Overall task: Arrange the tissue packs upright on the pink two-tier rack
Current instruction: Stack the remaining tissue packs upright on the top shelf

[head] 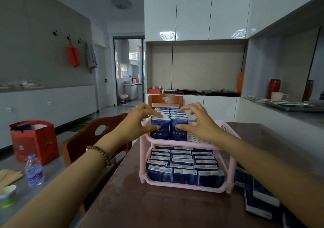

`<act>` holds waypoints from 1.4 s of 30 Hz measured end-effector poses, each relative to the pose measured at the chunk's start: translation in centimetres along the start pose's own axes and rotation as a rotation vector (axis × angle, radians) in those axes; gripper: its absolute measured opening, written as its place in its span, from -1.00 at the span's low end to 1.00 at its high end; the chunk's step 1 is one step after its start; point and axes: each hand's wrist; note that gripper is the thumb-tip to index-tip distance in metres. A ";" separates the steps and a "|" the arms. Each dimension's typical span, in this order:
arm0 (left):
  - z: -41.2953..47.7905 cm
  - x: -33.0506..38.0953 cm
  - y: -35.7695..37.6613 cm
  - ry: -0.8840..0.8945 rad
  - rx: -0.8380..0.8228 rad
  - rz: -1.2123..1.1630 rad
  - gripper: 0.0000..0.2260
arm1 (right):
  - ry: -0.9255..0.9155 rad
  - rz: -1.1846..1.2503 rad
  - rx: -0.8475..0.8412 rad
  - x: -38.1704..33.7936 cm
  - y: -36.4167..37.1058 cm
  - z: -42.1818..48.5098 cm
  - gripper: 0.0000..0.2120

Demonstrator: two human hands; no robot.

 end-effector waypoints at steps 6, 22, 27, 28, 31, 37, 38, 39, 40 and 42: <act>-0.4 1.6 0.5 -0.192 -0.105 -0.212 -0.33 | 0.443 0.454 -0.166 -0.6 -0.2 0.2 -0.17; 2.4 1.1 0.9 -0.438 -0.327 -0.430 -0.36 | 0.612 0.751 -0.194 -1.1 2.3 3.6 -0.52; 3.9 -0.7 1.3 -0.479 -0.200 -0.585 0.00 | 0.614 0.778 -0.077 -0.2 1.3 4.2 -0.37; 4.2 -0.9 1.5 -0.492 -0.190 -0.620 0.02 | 0.627 0.779 -0.089 -0.1 1.5 4.6 -0.35; 4.9 -1.4 2.0 -0.526 -0.206 -0.661 0.06 | 0.678 0.816 -0.160 0.3 2.3 5.4 -0.32; 4.8 -1.1 2.3 -0.536 -0.202 -0.640 -0.27 | 0.640 0.815 -0.176 1.9 3.4 6.3 -0.45; 4.9 -1.3 2.3 -0.528 -0.202 -0.634 -0.34 | 0.631 0.808 -0.184 1.9 3.4 6.3 -0.46; 4.9 -1.5 2.3 -0.525 -0.203 -0.628 -0.40 | 0.625 0.802 -0.189 1.8 3.4 6.2 -0.48; 4.9 -1.6 2.4 -0.523 -0.211 -0.624 -0.42 | 0.620 0.805 -0.194 1.9 3.4 6.2 -0.50; 4.9 -1.6 2.3 -0.527 -0.227 -0.619 -0.43 | 0.617 0.792 -0.203 1.9 3.4 6.2 -0.51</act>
Point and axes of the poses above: each hand's wrist, its own z-axis towards the middle knuckle, its own y-axis out of the palm, x = y × z, and after that the axes turned 5 degrees about -z, right-handed
